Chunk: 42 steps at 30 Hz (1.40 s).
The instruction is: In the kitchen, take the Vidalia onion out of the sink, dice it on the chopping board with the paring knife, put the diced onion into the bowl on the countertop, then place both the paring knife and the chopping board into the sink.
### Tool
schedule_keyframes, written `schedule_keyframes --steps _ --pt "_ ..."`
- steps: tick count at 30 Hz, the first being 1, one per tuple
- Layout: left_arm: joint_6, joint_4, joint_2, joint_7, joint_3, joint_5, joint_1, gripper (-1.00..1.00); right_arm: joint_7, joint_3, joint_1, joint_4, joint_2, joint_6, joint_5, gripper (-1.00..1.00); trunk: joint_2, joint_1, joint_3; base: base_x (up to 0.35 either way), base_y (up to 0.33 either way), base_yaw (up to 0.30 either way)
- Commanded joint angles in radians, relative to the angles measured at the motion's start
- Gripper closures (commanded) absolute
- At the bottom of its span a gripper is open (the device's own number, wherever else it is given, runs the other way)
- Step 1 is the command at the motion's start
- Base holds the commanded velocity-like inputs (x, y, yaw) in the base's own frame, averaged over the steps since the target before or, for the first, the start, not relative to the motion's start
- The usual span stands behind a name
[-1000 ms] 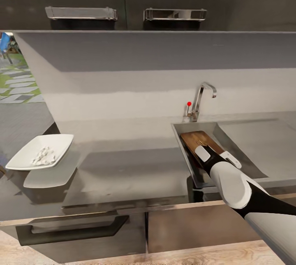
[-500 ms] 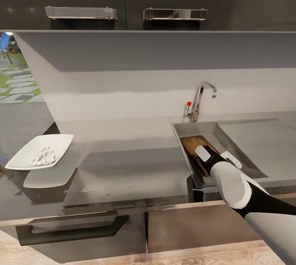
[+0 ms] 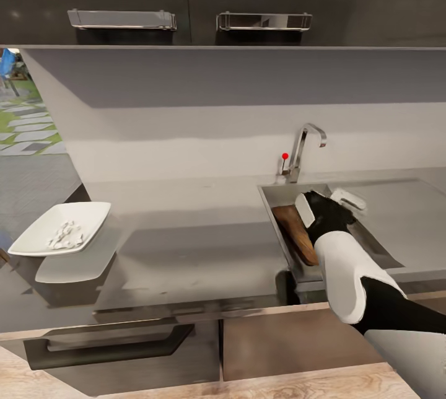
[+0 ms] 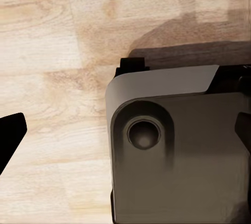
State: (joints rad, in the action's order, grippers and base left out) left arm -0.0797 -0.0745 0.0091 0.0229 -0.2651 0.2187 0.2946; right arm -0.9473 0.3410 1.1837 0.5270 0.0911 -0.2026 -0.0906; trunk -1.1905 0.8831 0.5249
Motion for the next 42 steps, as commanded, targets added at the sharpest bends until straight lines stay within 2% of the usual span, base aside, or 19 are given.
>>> schedule_keyframes --steps 1,4,5,7,8,9,10,13,15,18,20,24,27,31,42 --pt "-0.007 -0.003 -0.003 0.000 -0.008 0.008 0.001 -1.00 0.038 -0.015 0.001 0.036 0.005 -0.065 0.001 -1.00 -0.001 0.000 0.001 0.000 0.000 0.000" --pt "-0.009 -0.002 -0.006 0.001 -0.008 0.010 0.001 -1.00 0.219 -0.037 0.000 0.086 0.005 -0.208 0.002 -1.00 -0.001 0.000 0.001 0.000 0.000 0.000" --pt "-0.009 -0.001 -0.007 0.001 -0.008 0.011 0.001 -1.00 0.339 -0.041 0.000 0.096 0.002 -0.263 0.004 -1.00 -0.001 0.000 0.001 0.000 0.000 0.000" --pt "-0.009 -0.001 -0.007 0.002 -0.008 0.012 0.001 -1.00 0.506 -0.043 0.000 0.099 -0.004 -0.312 0.011 -1.00 -0.001 0.000 0.001 0.000 0.000 0.000" --pt "-0.009 -0.001 -0.006 0.002 -0.008 0.013 0.001 -1.00 0.658 -0.044 0.000 0.092 -0.019 -0.333 0.031 -1.00 -0.001 0.000 0.001 0.000 0.000 0.000" --pt "-0.010 0.000 -0.006 0.002 -0.008 0.013 0.001 -1.00 0.726 -0.045 0.000 0.088 -0.033 -0.339 0.049 -1.00 -0.001 0.000 0.001 0.000 0.000 0.000" --pt "-0.013 0.000 -0.006 0.002 -0.008 0.013 0.001 -1.00 0.818 -0.045 -0.002 0.078 -0.055 -0.343 0.083 -1.00 -0.001 0.000 0.001 0.000 0.000 0.000" --pt "-0.029 -0.001 -0.007 0.001 -0.008 0.013 0.001 -1.00 0.981 -0.045 -0.004 0.061 -0.120 -0.348 0.131 -1.00 -0.001 0.000 0.001 0.000 0.000 0.000" --pt "-0.036 0.000 -0.011 0.001 -0.008 0.013 0.001 -1.00 1.127 -0.045 -0.009 0.025 -0.204 -0.349 0.146 -1.00 -0.001 0.000 0.001 -0.003 0.000 0.000" --pt "-0.042 0.000 -0.013 0.001 -0.008 0.013 0.001 -1.00 1.264 -0.045 -0.015 -0.005 -0.275 -0.348 0.165 -1.00 -0.001 0.000 0.001 -0.063 0.000 0.000" --pt "-0.047 -0.001 -0.013 0.002 -0.008 0.013 0.001 -1.00 1.340 -0.045 -0.016 -0.010 -0.305 -0.348 0.193 -1.00 -0.001 0.000 0.001 -0.180 0.000 0.000" --pt "-0.049 -0.003 -0.012 0.002 -0.008 0.017 0.001 -1.00 1.380 -0.046 -0.017 -0.017 -0.314 -0.346 0.299 -1.00 -0.001 0.000 0.001 -0.301 0.000 0.000" --pt "-0.049 -0.004 -0.012 0.002 -0.008 0.020 0.001 -1.00 1.388 -0.047 -0.016 -0.022 -0.309 -0.344 0.342 -1.00 -0.001 0.000 0.001 -0.329 0.000 0.000" --pt "-0.049 -0.004 -0.012 0.002 -0.008 0.020 0.001 -1.00 1.389 -0.047 -0.017 -0.025 -0.288 -0.342 0.353 -1.00 -0.001 0.000 0.001 -0.337 0.000 0.000" --pt "-0.050 -0.004 -0.013 0.002 -0.008 0.020 0.001 -1.00 1.454 -0.046 -0.017 -0.022 -0.283 -0.339 0.355 -1.00 -0.001 0.000 0.001 -0.339 0.000 0.000"
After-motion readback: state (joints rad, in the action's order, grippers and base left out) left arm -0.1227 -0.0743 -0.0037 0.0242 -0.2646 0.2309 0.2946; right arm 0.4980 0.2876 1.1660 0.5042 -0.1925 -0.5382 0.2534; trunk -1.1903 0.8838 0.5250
